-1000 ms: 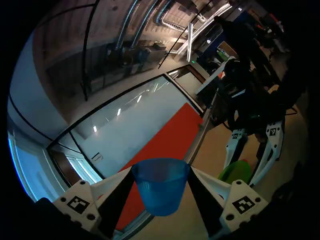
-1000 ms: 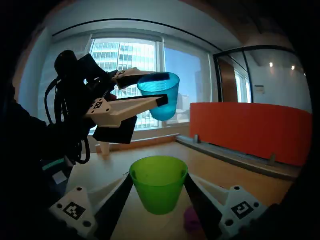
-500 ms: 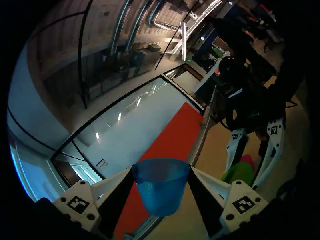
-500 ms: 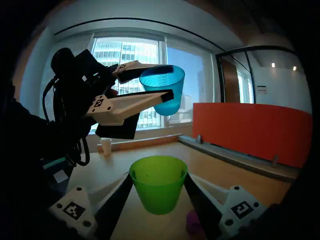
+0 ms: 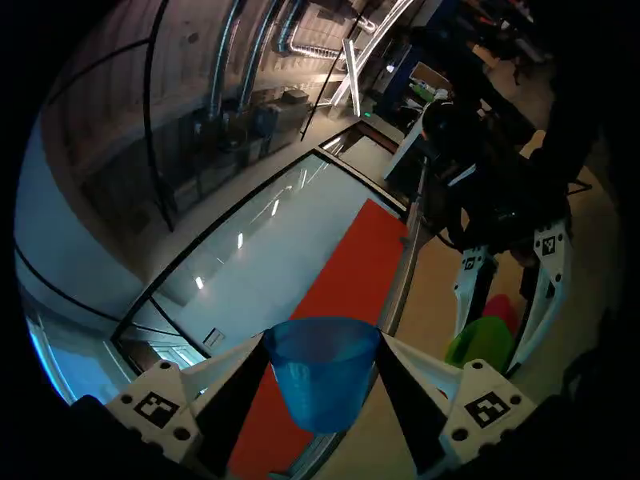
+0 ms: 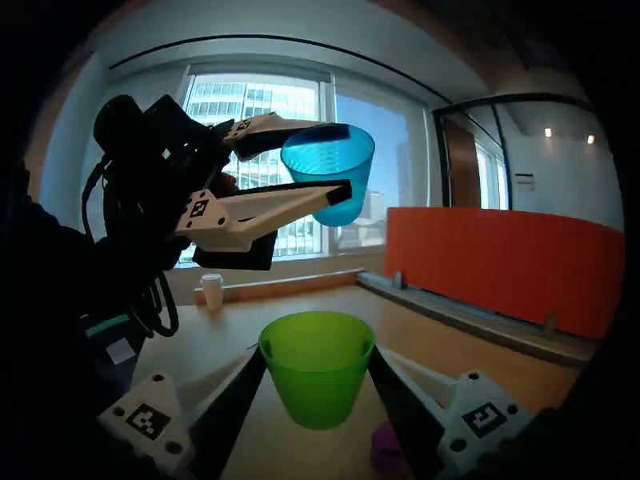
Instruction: Pour water
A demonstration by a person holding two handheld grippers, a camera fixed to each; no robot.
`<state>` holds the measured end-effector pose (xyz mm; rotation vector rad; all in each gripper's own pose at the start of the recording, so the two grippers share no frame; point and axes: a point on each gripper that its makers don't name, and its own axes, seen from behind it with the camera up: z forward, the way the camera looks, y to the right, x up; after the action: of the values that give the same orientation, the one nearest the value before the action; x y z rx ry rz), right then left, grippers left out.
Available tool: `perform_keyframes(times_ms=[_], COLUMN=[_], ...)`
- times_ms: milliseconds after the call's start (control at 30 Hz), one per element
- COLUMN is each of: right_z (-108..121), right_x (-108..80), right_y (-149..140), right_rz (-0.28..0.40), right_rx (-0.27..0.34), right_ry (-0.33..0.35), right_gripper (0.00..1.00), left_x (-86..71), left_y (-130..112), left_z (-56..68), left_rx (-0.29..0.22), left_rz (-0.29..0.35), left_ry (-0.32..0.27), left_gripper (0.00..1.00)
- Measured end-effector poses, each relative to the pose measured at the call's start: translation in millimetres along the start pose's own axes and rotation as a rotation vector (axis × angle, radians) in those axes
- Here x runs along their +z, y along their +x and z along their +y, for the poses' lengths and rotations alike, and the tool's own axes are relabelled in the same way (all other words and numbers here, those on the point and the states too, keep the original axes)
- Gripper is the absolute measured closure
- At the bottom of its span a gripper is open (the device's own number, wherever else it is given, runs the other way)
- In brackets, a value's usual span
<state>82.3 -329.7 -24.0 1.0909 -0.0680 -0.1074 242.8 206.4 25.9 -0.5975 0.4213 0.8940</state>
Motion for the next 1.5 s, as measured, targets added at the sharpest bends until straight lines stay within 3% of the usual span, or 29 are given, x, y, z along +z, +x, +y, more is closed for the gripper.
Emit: perform_keyframes(times_ms=[767, 1500], right_z=[3.8, 9.3], right_x=[2.8, 0.4], right_y=[1.4, 2.0], right_rz=[0.007, 0.01], right_rx=[0.0, 0.0], right_ry=[0.0, -0.009], right_gripper=[0.09, 0.1], left_x=[10.0, 13.6], left_y=[6.6, 14.2], left_z=[-1.2, 0.3], left_rx=[0.14, 0.191], left_rz=[-0.003, 0.012], left_ry=[0.003, 0.002], left_gripper=[0.12, 0.11])
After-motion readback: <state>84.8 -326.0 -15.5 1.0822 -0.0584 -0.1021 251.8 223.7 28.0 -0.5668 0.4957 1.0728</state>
